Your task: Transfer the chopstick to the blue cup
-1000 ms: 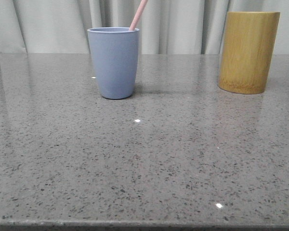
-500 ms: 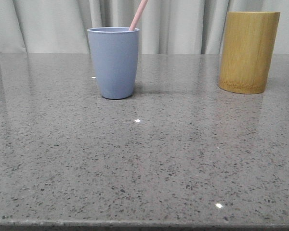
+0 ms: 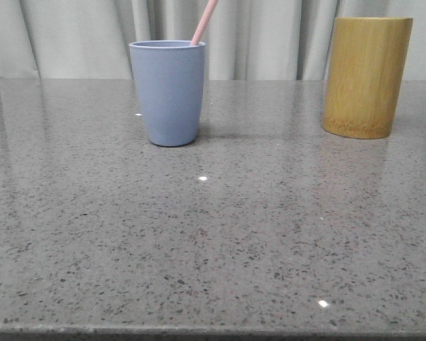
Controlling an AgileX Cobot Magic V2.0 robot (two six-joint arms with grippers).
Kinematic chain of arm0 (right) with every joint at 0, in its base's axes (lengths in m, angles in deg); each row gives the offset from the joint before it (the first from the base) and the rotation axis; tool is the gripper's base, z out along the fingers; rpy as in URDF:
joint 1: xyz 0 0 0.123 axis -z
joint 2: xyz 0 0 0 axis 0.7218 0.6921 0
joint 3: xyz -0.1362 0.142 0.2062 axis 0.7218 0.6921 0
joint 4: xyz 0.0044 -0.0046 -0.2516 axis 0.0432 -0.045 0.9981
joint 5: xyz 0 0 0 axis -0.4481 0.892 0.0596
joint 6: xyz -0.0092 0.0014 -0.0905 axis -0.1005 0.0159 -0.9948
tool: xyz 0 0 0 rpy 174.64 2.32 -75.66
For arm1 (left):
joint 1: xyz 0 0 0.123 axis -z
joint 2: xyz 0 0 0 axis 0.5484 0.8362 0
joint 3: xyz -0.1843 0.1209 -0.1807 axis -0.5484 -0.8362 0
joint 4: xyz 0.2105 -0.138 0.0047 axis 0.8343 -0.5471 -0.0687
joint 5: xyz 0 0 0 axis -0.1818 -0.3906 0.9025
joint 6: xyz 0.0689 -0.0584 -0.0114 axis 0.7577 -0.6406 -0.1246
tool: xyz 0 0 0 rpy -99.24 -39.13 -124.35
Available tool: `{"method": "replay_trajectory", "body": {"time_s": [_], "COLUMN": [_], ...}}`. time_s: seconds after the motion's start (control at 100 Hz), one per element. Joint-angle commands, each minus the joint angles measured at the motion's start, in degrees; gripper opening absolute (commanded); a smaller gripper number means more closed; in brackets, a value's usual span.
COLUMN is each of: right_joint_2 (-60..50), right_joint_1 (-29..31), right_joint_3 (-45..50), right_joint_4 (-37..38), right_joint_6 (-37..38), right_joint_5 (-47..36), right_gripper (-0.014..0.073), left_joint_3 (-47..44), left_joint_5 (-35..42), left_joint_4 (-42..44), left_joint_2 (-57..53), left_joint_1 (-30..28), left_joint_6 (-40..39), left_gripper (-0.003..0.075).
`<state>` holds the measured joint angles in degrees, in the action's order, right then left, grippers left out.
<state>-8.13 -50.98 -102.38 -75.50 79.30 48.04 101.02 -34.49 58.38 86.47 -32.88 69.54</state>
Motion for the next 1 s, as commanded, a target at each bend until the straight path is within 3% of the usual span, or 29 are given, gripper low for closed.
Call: {"method": "replay_trajectory", "body": {"time_s": [0.0, 0.27, 0.54, 0.99], "right_joint_2": [0.2, 0.2, 0.2, 0.2], "right_joint_1": [0.4, 0.4, 0.4, 0.4], "right_joint_3": [-1.4, -1.4, -1.4, -1.4], "right_joint_4": [0.0, 0.0, 0.0, 0.0], "right_joint_6": [-0.1, -0.1, -0.1, -0.1], "right_joint_5": [-3.6, -3.6, -3.6, -3.5], "right_gripper": [-0.0067, -0.0067, -0.0067, -0.0067], "left_joint_3": [-1.5, -19.5, -35.2, -45.5], "left_joint_5": [11.4, 25.8, 31.6, 40.6], "left_joint_4": [-0.2, 1.0, 3.3, 9.1], "left_joint_2": [-4.4, -21.9, -38.4, -41.6], "left_joint_1": [-0.1, -0.1, -0.1, -0.1], "left_joint_6": [-0.4, -0.4, -0.4, -3.4], "left_gripper": [-0.0019, -0.0019, -0.0019, -0.0019]}}
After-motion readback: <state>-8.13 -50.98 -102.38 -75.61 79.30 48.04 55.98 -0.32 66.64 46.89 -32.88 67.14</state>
